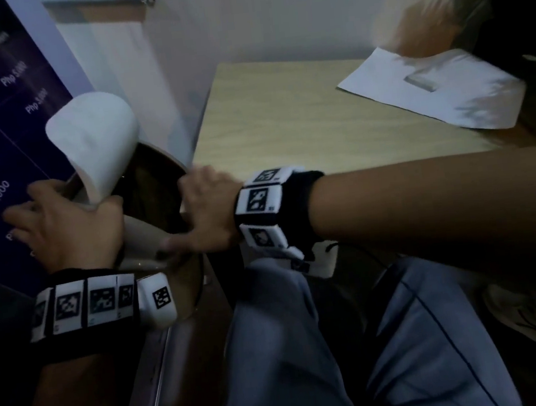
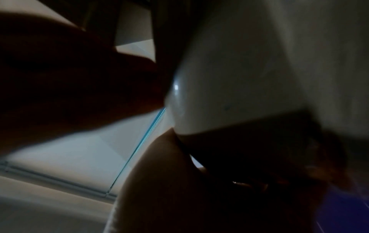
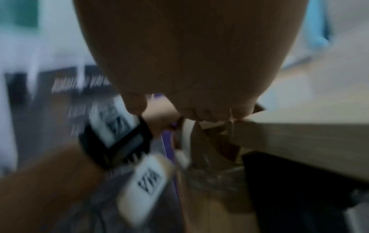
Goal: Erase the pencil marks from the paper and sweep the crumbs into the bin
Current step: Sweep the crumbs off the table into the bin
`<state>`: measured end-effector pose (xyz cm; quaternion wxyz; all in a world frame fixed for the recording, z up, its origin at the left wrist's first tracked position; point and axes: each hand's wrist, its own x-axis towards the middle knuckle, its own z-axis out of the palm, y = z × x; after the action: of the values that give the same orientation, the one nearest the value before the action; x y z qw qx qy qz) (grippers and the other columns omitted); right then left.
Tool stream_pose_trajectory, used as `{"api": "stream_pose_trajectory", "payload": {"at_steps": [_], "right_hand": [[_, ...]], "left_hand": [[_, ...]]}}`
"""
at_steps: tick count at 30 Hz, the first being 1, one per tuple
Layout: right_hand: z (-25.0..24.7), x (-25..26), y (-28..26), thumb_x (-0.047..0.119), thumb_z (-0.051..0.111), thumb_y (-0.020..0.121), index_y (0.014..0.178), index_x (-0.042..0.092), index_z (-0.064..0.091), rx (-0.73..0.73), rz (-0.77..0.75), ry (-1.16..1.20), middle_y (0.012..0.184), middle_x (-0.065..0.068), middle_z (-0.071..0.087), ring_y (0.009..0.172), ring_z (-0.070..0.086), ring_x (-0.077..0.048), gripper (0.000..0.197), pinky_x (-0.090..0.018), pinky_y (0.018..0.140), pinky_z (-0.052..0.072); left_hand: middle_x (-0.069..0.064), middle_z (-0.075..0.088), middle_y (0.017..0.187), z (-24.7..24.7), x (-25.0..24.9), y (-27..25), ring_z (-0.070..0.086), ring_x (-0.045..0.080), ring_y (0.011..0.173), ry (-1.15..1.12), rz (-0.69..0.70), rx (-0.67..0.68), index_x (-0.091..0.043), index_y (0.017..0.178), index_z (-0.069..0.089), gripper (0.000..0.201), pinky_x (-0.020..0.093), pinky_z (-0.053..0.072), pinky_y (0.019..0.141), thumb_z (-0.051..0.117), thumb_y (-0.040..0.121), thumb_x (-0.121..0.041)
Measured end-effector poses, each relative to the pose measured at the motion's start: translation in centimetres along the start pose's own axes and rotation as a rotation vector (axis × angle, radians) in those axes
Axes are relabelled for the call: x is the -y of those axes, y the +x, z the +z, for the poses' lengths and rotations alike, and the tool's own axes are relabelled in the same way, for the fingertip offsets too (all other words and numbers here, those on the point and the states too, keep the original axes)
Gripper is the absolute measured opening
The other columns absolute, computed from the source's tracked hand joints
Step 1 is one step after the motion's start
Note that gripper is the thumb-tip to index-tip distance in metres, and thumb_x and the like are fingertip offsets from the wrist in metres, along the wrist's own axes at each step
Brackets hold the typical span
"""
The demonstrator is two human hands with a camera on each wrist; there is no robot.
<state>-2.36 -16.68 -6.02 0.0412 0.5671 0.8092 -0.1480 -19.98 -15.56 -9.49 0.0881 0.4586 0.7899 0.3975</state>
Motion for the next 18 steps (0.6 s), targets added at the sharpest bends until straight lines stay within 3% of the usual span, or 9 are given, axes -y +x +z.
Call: {"api": "stream_pose_trajectory", "payload": {"at_steps": [3, 5, 8, 10, 13, 15, 18], "right_hand": [[-1.1, 1.8, 0.2, 0.069, 0.044, 0.093, 0.144, 0.005, 0.037, 0.152, -0.172, -0.005, 0.148, -0.014, 0.036, 0.137, 0.035, -0.03, 0.081, -0.038, 0.105, 0.033], [-2.2, 1.1, 0.9, 0.067, 0.043, 0.094, 0.139, 0.005, 0.043, 0.032, -0.087, 0.039, 0.144, -0.015, 0.042, 0.132, 0.042, -0.031, 0.076, -0.035, 0.101, 0.036], [-2.8, -0.7, 1.7, 0.073, 0.039, 0.091, 0.15, 0.006, 0.032, -0.073, 0.122, -0.008, 0.157, -0.018, 0.029, 0.141, 0.032, -0.034, 0.089, -0.042, 0.113, 0.03], [-2.7, -0.2, 1.4, 0.075, 0.036, 0.091, 0.153, 0.011, 0.029, 0.055, 0.024, -0.025, 0.161, -0.014, 0.022, 0.145, 0.025, -0.033, 0.089, -0.043, 0.114, 0.023], [-3.5, 0.7, -0.2, 0.061, 0.029, 0.101, 0.157, 0.015, 0.021, 0.293, -0.203, 0.086, 0.166, -0.005, 0.015, 0.151, 0.015, -0.023, 0.073, -0.031, 0.118, 0.012], [-4.7, -0.5, -1.1, 0.056, 0.033, 0.102, 0.156, 0.012, 0.028, 0.217, -0.204, 0.131, 0.164, -0.007, 0.021, 0.149, 0.022, -0.023, 0.07, -0.028, 0.116, 0.016], [-5.8, -4.9, -2.2, 0.054, 0.039, 0.102, 0.148, 0.01, 0.042, 0.087, -0.103, -0.103, 0.155, -0.016, 0.035, 0.14, 0.037, -0.033, 0.064, -0.039, 0.113, 0.032]], "left_hand": [[0.024, 0.034, 0.145, 0.0, -0.1, 0.2, 0.034, 0.045, 0.134, 0.0, 0.004, 0.007, -0.014, 0.127, 0.043, 0.065, 0.051, 0.036, 0.106, 0.073, 0.073, -0.034], [0.024, 0.034, 0.144, 0.0, 0.1, 0.1, 0.035, 0.046, 0.133, 0.004, 0.008, 0.007, -0.014, 0.126, 0.043, 0.065, 0.051, 0.036, 0.106, 0.073, 0.072, -0.035], [0.023, 0.033, 0.145, 0.0, 0.3, -0.1, 0.034, 0.047, 0.134, -0.007, 0.001, 0.004, -0.016, 0.128, 0.042, 0.067, 0.051, 0.035, 0.108, 0.074, 0.072, -0.036], [0.023, 0.033, 0.145, 0.0, 0.4, 0.0, 0.033, 0.046, 0.134, -0.011, 0.001, 0.011, -0.016, 0.128, 0.043, 0.067, 0.052, 0.035, 0.108, 0.074, 0.073, -0.037], [0.022, 0.034, 0.144, 0.2, 0.9, 0.6, 0.034, 0.043, 0.135, -0.035, -0.01, 0.02, -0.017, 0.128, 0.043, 0.067, 0.053, 0.038, 0.107, 0.074, 0.072, -0.039], [0.02, 0.034, 0.144, 0.5, 1.6, 1.1, 0.037, 0.043, 0.134, -0.065, -0.034, 0.028, -0.02, 0.129, 0.043, 0.069, 0.052, 0.039, 0.108, 0.074, 0.071, -0.042], [0.018, 0.034, 0.145, 1.2, 2.5, 1.8, 0.042, 0.042, 0.131, -0.104, -0.069, 0.063, -0.023, 0.131, 0.043, 0.07, 0.049, 0.038, 0.109, 0.076, 0.072, -0.041]]}}
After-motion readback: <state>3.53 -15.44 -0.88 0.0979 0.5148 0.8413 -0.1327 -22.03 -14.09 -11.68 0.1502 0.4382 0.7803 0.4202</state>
